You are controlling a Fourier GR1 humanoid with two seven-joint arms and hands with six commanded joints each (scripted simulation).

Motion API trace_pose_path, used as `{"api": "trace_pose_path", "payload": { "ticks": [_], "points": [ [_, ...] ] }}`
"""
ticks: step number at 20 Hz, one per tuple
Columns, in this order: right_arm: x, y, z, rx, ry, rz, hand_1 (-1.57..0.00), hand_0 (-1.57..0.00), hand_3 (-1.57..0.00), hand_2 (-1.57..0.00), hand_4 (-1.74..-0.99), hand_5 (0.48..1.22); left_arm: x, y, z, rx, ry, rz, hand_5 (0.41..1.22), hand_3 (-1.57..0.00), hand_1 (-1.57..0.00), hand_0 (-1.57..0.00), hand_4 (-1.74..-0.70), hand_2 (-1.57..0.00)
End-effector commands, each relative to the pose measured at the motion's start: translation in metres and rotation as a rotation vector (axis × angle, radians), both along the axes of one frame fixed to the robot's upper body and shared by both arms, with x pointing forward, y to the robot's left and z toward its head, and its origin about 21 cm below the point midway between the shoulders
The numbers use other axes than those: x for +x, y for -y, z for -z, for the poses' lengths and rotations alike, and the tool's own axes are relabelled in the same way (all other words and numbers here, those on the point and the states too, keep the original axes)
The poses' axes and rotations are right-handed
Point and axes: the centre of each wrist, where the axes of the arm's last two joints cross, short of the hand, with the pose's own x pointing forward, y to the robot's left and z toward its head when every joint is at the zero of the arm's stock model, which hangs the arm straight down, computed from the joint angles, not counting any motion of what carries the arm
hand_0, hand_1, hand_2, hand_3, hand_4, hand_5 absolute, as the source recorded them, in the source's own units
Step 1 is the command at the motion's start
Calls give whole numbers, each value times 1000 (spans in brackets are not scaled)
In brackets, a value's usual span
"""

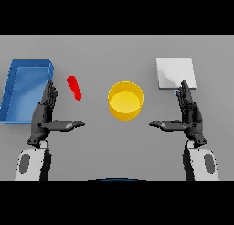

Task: Pick up the red beaker and tilt it to pour out 1 green nut into yellow bowl. Pick up the yellow bowl and place it on the metallic measuring scale.

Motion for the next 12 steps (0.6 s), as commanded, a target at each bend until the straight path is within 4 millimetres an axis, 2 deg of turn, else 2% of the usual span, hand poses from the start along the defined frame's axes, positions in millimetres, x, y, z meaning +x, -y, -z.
{"api": "trace_pose_path", "payload": {
  "ticks": [1,6,8,10,12],
  "points": [
    [0,0,0,0,0,1,1,1,1,1,-1245,681,0,0,0,0,0,-1,652,1,1,1,-1204,1],
    [-3,1,1,2,0,0,1,1,1,1,-1245,681,-2,-3,-3,-1,13,-1,652,1,1,1,-1204,1],
    [-22,0,-3,-221,125,-33,1,1,1,1,-1242,678,-12,-6,-8,126,25,46,649,1,1,1,-1207,1],
    [-30,1,-8,-303,147,-40,1,1,1,1,-1235,679,-22,-7,-14,161,26,63,654,1,1,1,-1218,1],
    [-28,0,-11,-322,129,-44,1,1,1,1,-1235,678,-24,1,-18,178,8,80,660,1,1,1,-1224,1]
  ]
}}
